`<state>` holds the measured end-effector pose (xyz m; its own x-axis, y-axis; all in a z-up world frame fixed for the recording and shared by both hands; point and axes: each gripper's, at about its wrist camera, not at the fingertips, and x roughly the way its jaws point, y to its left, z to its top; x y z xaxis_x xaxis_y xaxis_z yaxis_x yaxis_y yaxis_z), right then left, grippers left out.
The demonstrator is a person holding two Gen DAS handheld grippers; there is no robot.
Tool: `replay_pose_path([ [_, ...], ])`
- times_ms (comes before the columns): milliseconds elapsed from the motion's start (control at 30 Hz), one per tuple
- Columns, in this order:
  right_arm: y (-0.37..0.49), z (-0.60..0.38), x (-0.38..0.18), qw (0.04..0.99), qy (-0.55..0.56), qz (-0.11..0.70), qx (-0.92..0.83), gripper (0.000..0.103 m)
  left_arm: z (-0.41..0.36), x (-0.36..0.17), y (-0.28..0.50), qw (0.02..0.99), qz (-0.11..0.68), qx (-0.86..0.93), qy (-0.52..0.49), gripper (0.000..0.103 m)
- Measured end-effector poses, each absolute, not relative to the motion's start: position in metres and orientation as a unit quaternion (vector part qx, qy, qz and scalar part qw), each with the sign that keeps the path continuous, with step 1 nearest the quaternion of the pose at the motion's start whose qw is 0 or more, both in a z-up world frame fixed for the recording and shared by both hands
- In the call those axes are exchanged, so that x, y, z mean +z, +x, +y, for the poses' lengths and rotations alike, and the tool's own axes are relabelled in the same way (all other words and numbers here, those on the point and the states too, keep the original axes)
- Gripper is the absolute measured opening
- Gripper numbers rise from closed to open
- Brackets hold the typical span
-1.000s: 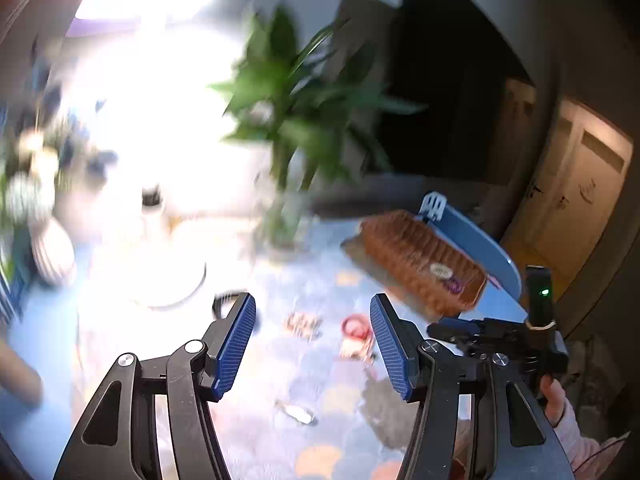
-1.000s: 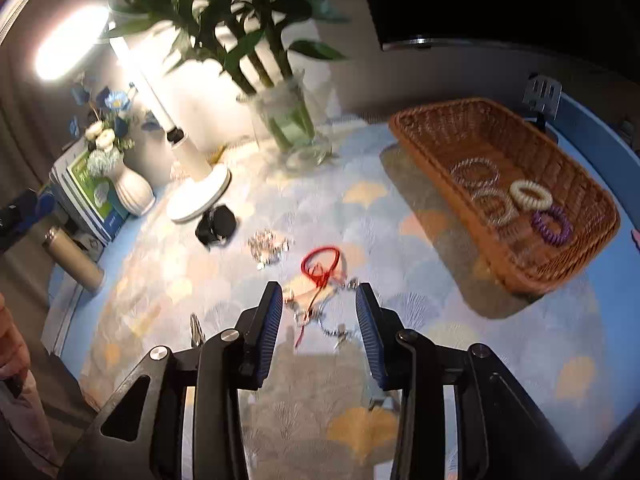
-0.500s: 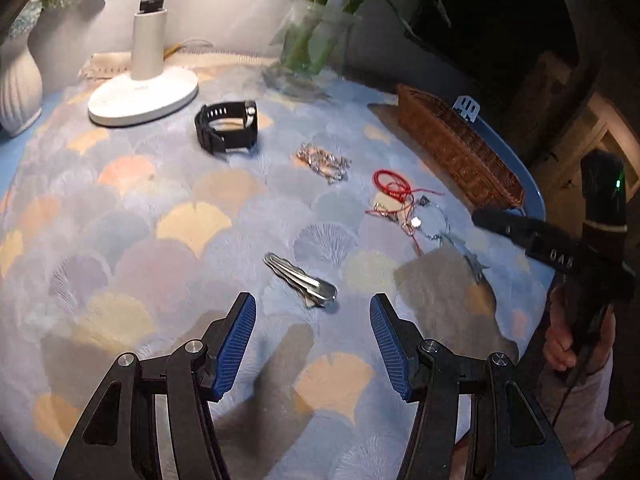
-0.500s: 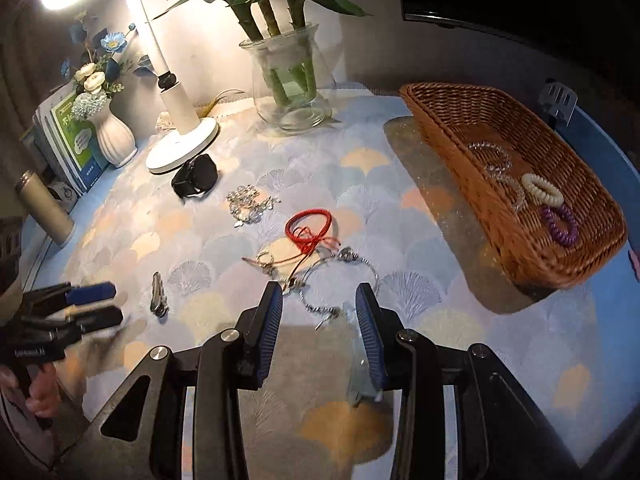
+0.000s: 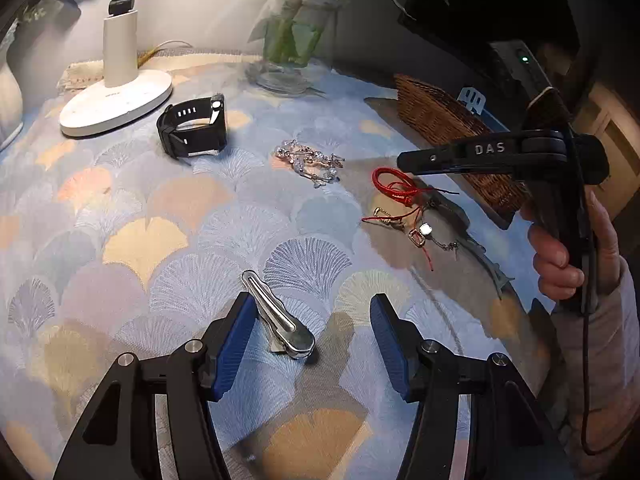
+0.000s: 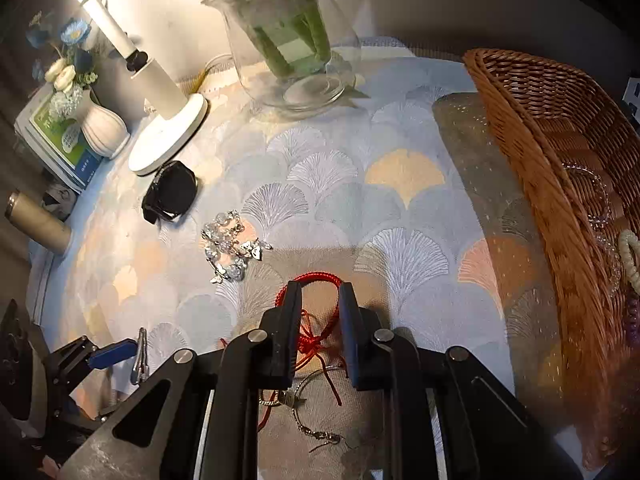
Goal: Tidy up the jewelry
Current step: 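Grasp the red string bracelet with the right tool while the left tool grasps the silver hair clip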
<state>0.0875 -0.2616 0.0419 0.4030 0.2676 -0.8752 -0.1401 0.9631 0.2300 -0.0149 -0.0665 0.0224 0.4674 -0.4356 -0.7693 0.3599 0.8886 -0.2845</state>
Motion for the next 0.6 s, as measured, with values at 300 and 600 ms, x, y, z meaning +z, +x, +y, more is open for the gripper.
replay_pose_path([
  [300,0.076,-0.230,0.028,0.858,-0.058,0.504,0.074,0.005,-0.070,0.022,-0.018,0.864,0.455,-0.216,-0.022,0.051],
  [600,0.064,-0.248,0.048,0.860,0.037,0.493,0.125,0.005,-0.071,0.022,-0.024,0.871,0.452,-0.195,0.001,0.013],
])
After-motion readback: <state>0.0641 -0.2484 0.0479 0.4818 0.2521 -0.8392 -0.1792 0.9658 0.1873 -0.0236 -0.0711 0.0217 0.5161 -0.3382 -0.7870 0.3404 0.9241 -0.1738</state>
